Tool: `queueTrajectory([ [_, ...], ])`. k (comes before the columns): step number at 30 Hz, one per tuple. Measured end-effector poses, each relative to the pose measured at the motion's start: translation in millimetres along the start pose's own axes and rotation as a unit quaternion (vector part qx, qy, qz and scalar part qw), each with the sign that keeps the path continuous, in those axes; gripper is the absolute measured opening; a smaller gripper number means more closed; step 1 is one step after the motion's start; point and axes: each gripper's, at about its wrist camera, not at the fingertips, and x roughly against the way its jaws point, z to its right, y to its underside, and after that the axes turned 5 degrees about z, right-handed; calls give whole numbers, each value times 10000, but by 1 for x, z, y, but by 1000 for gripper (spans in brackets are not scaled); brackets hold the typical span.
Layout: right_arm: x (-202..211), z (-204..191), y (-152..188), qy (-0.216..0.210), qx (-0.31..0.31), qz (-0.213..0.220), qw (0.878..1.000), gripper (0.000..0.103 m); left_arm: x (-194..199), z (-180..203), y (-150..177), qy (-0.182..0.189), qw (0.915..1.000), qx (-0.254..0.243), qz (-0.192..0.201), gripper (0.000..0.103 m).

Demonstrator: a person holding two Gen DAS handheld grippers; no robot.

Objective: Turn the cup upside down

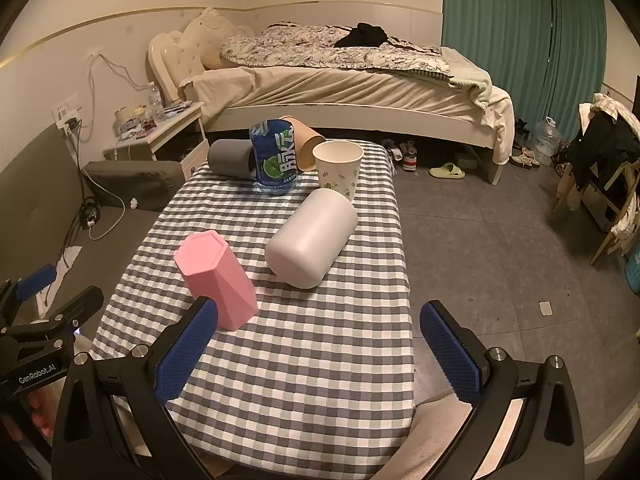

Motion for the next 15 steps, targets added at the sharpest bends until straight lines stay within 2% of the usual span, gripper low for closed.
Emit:
queueTrajectory([
  [6, 0, 4, 0, 18, -94, -10, 10000, 101, 3, 6, 0, -12, 9998, -162, 83, 100],
  [15, -4, 4, 3, 5, -88, -93, 9999, 101, 2, 5, 1, -23, 9999, -104, 54, 100],
])
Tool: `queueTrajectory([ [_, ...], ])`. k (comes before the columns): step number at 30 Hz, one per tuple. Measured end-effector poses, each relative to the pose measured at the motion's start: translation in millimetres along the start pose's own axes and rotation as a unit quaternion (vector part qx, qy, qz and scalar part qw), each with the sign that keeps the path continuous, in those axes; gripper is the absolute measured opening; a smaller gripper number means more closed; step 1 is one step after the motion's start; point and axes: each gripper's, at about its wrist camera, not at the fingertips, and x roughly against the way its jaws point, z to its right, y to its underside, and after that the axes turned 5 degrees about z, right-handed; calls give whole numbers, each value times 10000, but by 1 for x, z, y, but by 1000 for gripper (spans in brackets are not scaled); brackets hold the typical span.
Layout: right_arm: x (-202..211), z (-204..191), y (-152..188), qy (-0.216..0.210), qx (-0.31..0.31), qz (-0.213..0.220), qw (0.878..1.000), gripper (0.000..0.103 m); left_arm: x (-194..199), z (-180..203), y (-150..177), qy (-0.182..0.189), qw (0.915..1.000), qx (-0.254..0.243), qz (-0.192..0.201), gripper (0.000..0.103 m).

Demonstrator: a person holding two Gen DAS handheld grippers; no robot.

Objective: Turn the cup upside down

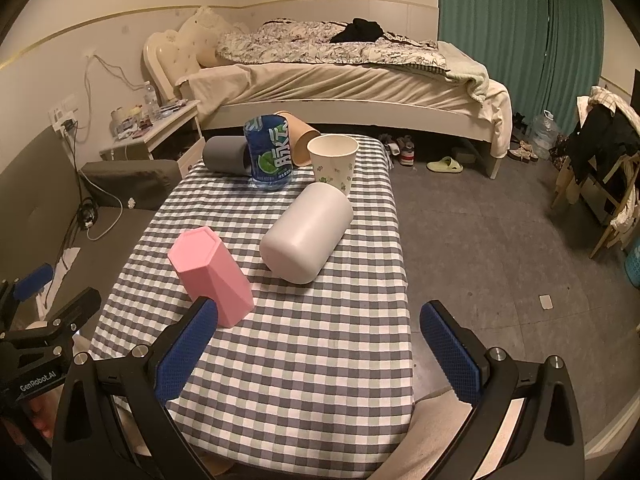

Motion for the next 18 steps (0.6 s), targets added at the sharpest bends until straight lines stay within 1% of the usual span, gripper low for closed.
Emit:
queueTrajectory([
  [18, -3, -2, 3, 2, 9, -65, 10000, 101, -2, -4, 4, -1, 10000, 10, -32, 100],
])
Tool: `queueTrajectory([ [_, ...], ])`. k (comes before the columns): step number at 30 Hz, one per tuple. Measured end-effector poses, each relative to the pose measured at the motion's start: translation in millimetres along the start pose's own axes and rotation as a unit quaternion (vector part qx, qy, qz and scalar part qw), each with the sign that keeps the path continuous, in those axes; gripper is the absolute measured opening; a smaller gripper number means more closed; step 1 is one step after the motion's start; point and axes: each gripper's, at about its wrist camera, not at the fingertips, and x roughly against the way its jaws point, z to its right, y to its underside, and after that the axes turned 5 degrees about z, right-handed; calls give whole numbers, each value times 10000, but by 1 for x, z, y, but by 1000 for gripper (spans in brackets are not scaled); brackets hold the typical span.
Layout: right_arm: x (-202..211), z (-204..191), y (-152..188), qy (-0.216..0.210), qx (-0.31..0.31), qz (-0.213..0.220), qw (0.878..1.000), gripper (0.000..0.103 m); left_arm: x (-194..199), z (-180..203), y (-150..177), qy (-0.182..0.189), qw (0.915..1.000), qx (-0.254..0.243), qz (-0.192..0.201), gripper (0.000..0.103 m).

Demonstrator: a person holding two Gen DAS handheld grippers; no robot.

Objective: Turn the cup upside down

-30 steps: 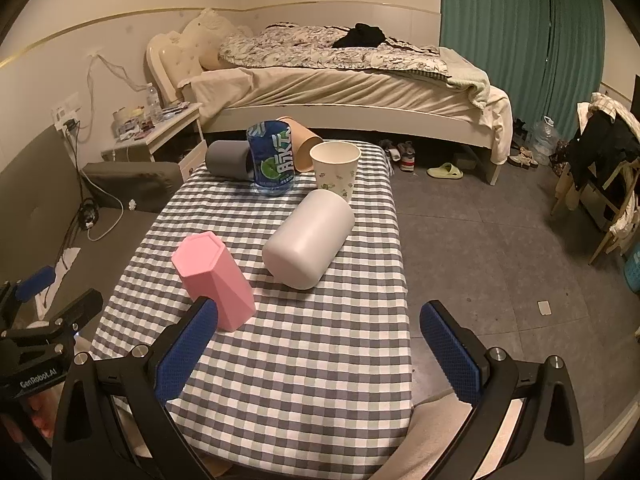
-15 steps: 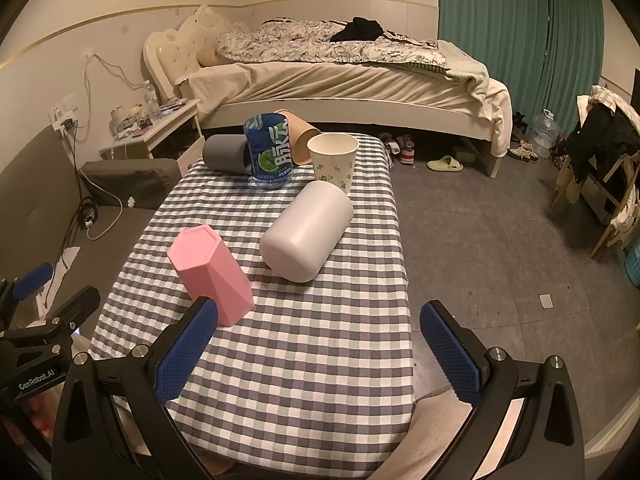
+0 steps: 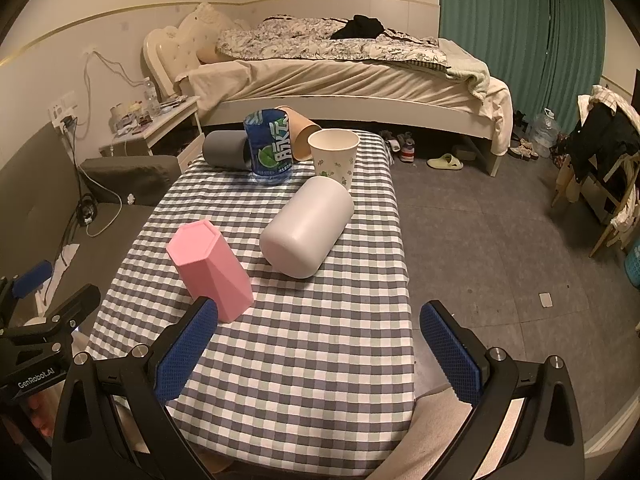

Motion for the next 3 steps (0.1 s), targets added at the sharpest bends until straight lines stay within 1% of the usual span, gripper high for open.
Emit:
queueTrajectory([
  [3, -1, -1, 1, 3, 19, -23, 10000, 101, -1, 0, 1, 11, 10000, 0, -15, 100],
])
